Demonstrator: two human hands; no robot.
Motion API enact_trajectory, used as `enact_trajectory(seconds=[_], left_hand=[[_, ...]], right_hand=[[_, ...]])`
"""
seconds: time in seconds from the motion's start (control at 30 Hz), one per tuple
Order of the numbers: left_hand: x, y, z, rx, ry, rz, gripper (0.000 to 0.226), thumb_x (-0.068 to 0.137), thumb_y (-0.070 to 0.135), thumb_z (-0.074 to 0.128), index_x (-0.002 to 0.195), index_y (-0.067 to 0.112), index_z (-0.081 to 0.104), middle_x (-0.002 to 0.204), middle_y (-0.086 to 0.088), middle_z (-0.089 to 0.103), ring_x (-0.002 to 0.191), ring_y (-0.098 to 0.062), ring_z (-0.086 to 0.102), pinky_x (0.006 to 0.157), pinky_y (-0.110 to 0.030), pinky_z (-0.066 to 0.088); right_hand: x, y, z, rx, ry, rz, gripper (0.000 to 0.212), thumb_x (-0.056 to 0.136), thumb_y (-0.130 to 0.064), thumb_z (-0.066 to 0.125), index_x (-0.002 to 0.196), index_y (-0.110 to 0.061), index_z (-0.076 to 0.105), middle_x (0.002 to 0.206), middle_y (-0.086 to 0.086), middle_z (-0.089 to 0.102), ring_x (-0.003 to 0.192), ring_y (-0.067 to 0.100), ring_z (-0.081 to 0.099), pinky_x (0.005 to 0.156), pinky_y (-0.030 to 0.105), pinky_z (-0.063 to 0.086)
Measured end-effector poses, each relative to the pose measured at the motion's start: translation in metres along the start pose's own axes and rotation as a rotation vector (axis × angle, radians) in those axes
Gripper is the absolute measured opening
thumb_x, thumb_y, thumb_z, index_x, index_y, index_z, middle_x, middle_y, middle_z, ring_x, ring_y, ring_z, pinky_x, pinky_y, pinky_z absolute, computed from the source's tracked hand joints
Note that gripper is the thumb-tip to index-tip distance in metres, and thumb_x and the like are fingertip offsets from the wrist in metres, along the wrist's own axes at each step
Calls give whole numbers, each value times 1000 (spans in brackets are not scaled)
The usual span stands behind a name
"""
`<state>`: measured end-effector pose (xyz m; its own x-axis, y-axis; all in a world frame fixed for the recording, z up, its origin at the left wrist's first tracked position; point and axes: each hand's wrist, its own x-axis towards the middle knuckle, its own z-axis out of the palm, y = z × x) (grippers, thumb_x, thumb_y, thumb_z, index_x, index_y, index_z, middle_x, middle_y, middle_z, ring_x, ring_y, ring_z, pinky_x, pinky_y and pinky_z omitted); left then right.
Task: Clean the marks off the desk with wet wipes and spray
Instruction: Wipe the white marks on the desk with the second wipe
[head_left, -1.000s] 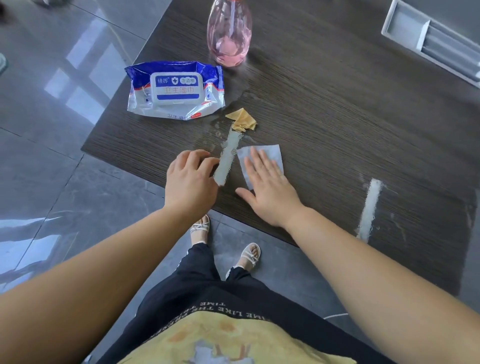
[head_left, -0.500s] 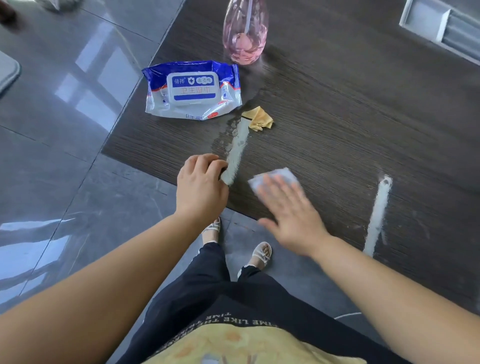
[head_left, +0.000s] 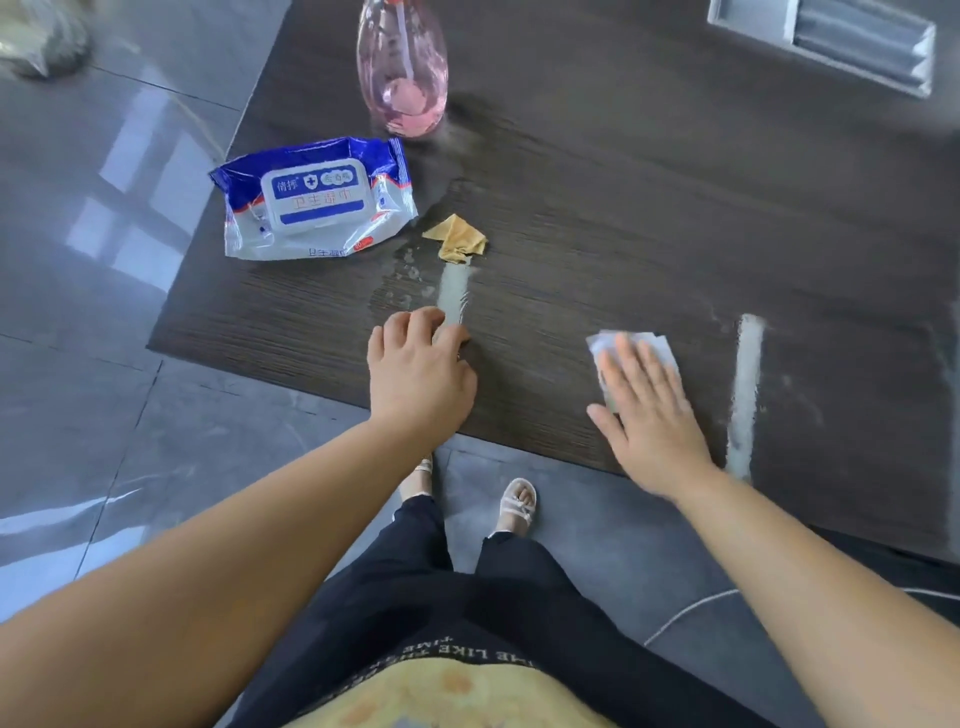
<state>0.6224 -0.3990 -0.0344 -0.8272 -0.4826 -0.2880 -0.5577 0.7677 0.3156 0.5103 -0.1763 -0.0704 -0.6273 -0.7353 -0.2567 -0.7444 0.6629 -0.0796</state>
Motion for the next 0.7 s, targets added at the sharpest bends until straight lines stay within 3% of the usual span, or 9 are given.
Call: enact_trajectory(seconds=[0.07,0.13,0.27,0.33,0.4,0.47,0.57,0.63,0.7], left_hand=[[1,7,5,-4,16,-16,37,90,27,47,126,21,53,139,-5,39,131,-31,27,111,-44,17],[1,12,7,-6,16,-30,37,89,27,46,125,20,53,139,-6,40,131,-32,28,111,-44,19],[0,26,7,-51,75,-31,42,82,28,40,118,15,58,134,-8,45,126,-33,34,104,-42,28],[1,33,8,-58,46,-46,36,88,26,44,121,17,56,138,-6,40,129,-31,28,105,-41,26],[4,40,10,-40,17,-47,35,91,25,47,125,19,53,143,-5,33,133,-29,22,107,-40,24],[5,47,11,-29,2,-48,35,91,26,47,125,20,53,144,-5,31,133,-29,20,107,-40,24],[5,56,15,-22,-15,-76,37,91,26,47,127,20,51,142,-4,34,132,-30,24,106,-39,26],[6,62,14,-10,-17,-114,38,91,27,47,128,20,50,142,-5,35,132,-30,25,106,-40,26],[7,66,13,-2,-21,-145,38,91,28,46,128,20,49,142,-4,35,132,-30,24,106,-40,27]], right_hand=[[30,2,-6,84,-49,291,65,98,-52,15,150,-19,-5,159,5,-8,146,22,-10,117,38,-7],[56,-27,-12,130,-55,325,66,98,-51,19,151,-19,-2,158,6,-12,145,23,-12,116,41,-9],[24,-54,0,28,-42,-237,66,93,-52,21,148,-16,26,156,9,22,144,29,17,117,44,9],[-8,-17,2,-27,-73,-347,61,94,-51,24,144,-16,32,150,7,34,140,27,24,115,40,9],[-14,35,-4,-35,-59,-257,68,96,-57,7,148,-17,22,154,3,21,144,24,14,115,35,-2],[8,64,-16,8,-77,-26,71,92,-60,-4,151,-20,4,157,-1,-7,146,17,-7,115,33,-12],[70,55,-29,105,-126,234,63,99,-50,12,150,-20,-8,157,2,-18,144,20,-18,116,39,-12],[92,25,-35,132,-138,145,64,99,-50,13,150,-20,-9,157,3,-20,144,22,-19,117,41,-11],[81,8,-28,75,-160,-121,65,97,-54,11,150,-21,-8,157,1,-19,144,21,-19,117,42,-11]])
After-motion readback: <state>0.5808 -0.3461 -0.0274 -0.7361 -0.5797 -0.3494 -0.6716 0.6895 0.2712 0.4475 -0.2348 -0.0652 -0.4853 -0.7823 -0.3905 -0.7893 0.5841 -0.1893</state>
